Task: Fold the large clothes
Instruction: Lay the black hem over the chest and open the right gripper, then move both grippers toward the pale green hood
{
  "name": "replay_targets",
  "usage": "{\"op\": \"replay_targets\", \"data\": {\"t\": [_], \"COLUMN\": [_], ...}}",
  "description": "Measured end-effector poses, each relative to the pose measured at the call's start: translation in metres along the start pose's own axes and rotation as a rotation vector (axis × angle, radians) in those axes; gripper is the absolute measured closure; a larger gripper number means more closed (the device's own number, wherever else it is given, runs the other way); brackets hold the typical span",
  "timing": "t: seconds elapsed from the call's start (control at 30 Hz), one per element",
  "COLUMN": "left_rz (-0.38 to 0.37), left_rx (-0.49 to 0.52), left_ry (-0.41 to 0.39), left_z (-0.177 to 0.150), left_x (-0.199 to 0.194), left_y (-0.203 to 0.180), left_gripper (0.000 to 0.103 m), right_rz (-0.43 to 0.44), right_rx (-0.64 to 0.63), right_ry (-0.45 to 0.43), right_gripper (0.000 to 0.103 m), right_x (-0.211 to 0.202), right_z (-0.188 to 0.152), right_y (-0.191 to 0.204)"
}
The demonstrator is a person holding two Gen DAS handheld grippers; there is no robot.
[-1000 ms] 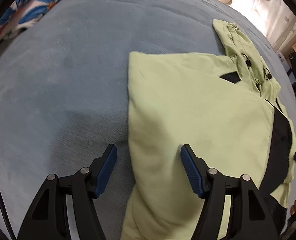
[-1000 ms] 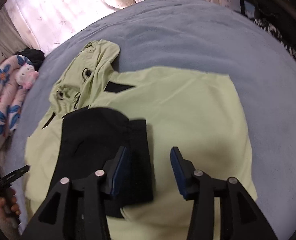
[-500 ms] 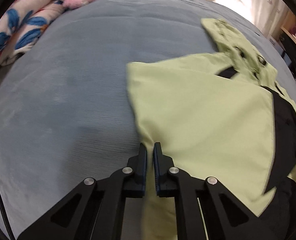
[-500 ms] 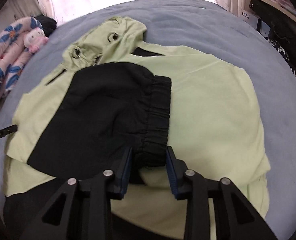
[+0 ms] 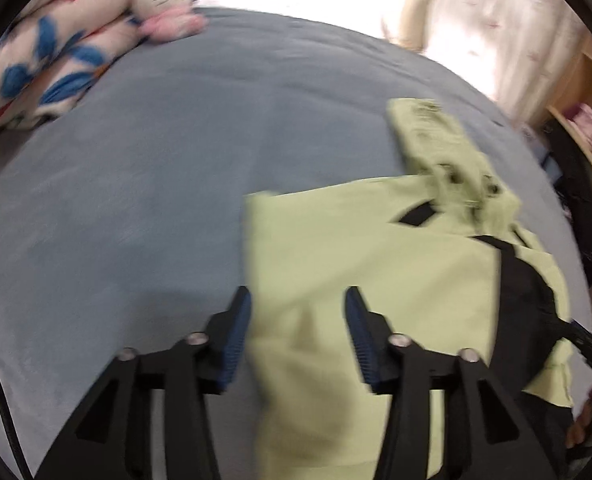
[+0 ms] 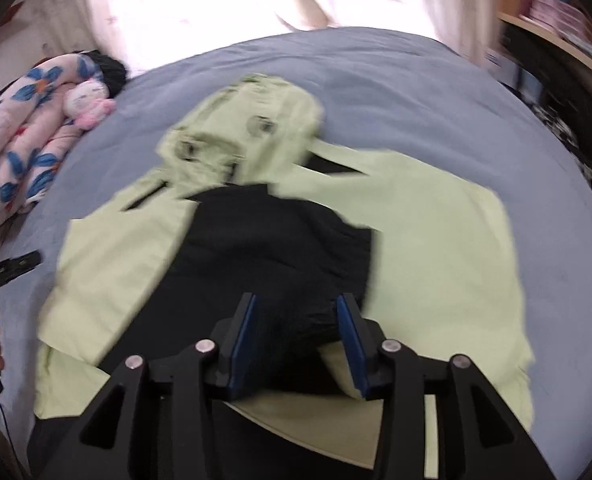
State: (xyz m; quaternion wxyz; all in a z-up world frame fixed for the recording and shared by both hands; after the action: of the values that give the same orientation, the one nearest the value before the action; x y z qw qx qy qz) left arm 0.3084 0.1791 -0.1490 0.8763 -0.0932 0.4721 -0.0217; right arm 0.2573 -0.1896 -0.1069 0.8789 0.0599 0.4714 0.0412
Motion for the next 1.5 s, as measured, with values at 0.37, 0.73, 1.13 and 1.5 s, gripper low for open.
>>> {"op": "replay_targets", "data": {"t": [0.37, 0.73, 1.13, 1.5], "left_rz": [-0.015, 0.133, 0.119, 0.097], "left_rx": [0.064, 0.08, 0.065, 0.129], "left_ry": [0.108, 0.065, 0.086, 0.016], "left_z": [0.003, 0.005, -0.006, -0.011], "left_x": [0.081, 0.09, 0.04, -0.041], "left_y": [-0.08, -0.032, -0.036, -0.059], "left_gripper": [0.043, 0.043, 0.043, 0.042], "right_rz": [0.116, -0.009, 0.024, 0.068], "right_rx": [-0.082, 0.093, 0.079, 0.015], "right_ry": [0.09, 0.075, 0.079, 0.031], "right_gripper": [0.061, 0.096, 0.09, 0.09], "right_x": [0.082, 0.079, 0.023, -0.034], "right_z": [0.024, 0.026, 0.003, 0.002], "right_y": [0.084, -0.062, -0.04, -0.013]}}
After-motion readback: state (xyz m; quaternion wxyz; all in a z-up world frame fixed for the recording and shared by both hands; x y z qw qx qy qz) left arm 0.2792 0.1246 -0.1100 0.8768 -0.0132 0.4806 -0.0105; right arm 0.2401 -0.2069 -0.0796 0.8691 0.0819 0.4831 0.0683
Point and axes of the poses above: each gripper's, at about its wrist camera, not at the fingertips, and x roughly the way its jaws point, y to its left, z to its top, the point moved 2 cm from there along x, roughly the way its jaws point, and after that the axes turned 4 degrees about x, right-handed, at the moved point
